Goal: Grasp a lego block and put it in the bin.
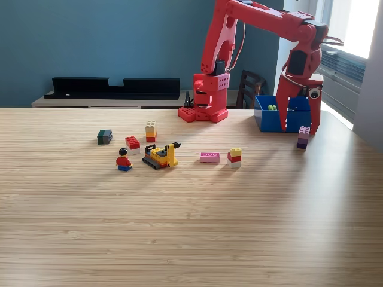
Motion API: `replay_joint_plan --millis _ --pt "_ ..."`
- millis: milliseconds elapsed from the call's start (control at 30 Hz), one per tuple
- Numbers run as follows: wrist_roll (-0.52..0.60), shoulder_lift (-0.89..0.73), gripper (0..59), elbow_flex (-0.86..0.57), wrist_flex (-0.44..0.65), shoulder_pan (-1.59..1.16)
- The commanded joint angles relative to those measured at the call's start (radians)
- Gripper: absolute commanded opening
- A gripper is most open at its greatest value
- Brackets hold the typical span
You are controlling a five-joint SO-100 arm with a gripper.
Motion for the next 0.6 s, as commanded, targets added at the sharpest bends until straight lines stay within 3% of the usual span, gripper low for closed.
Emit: replay_joint_plan --millis 33,367,600 --pt "-0.014 -0.015 23.7 -0.084 -0.029 -0.011" --pt "0.025 -0.063 21.7 -0.074 -0.071 -0.075" --pt "0.052 -0.075 6.2 -0.074 -0.074 -0.083"
